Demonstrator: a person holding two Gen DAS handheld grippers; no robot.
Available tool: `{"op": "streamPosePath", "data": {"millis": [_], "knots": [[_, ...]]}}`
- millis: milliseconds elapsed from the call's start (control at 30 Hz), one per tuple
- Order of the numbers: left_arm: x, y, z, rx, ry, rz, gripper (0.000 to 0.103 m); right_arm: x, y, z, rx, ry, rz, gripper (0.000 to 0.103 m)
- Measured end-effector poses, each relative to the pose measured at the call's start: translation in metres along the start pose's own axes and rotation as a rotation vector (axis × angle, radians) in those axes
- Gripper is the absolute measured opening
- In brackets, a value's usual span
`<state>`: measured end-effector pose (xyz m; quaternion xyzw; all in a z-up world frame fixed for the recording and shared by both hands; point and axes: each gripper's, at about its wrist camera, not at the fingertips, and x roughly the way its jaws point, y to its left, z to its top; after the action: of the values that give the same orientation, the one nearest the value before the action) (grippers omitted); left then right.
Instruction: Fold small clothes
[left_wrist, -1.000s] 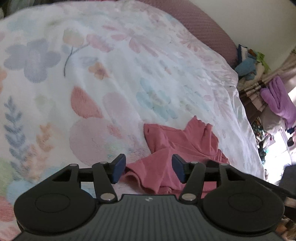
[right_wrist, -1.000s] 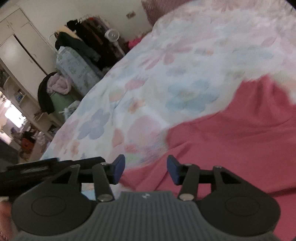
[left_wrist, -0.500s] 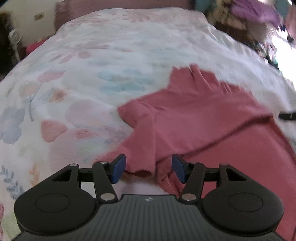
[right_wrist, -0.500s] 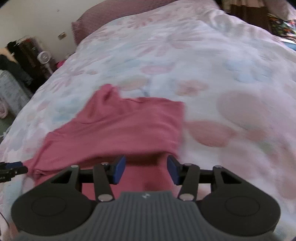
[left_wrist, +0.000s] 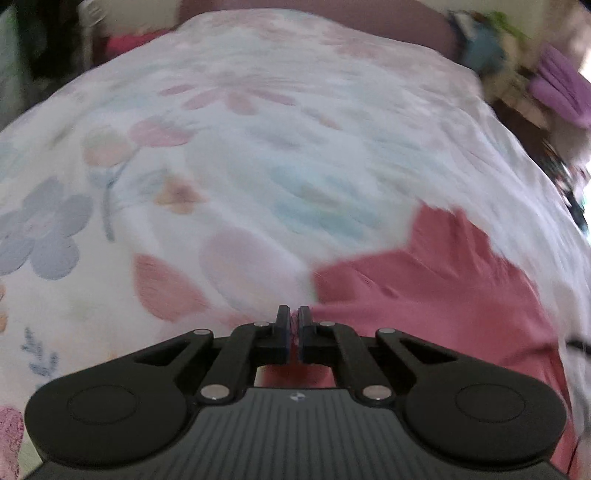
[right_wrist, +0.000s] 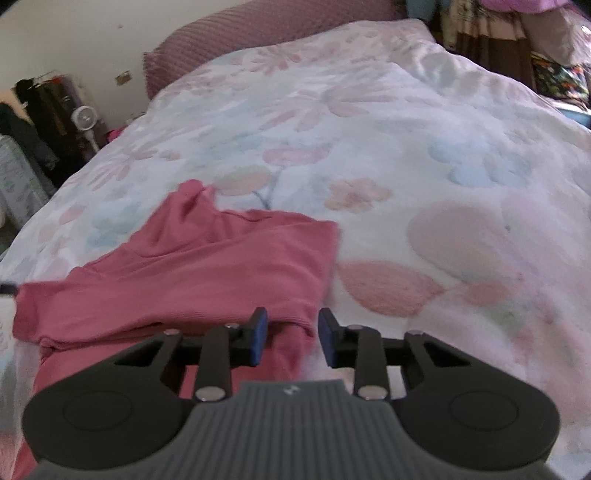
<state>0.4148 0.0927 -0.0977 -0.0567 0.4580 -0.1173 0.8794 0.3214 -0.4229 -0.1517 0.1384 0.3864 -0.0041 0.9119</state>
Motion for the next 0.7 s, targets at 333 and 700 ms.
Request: {"op": "streamPosePath", "data": {"millis": [333, 700], "knots": [[0.017, 0.061, -0.025, -0.39, 0.045, -0.126, 0.063, -0.002, 0.011, -0.008, -0.08, -0.009, -0.041, 0.028], [0.006, 0.032, -0.053, -0.383, -0.043, -0.16, 0.003, -0.007, 0.016, -0.023, -0.058, -0.005, -0.014, 0.028]]}}
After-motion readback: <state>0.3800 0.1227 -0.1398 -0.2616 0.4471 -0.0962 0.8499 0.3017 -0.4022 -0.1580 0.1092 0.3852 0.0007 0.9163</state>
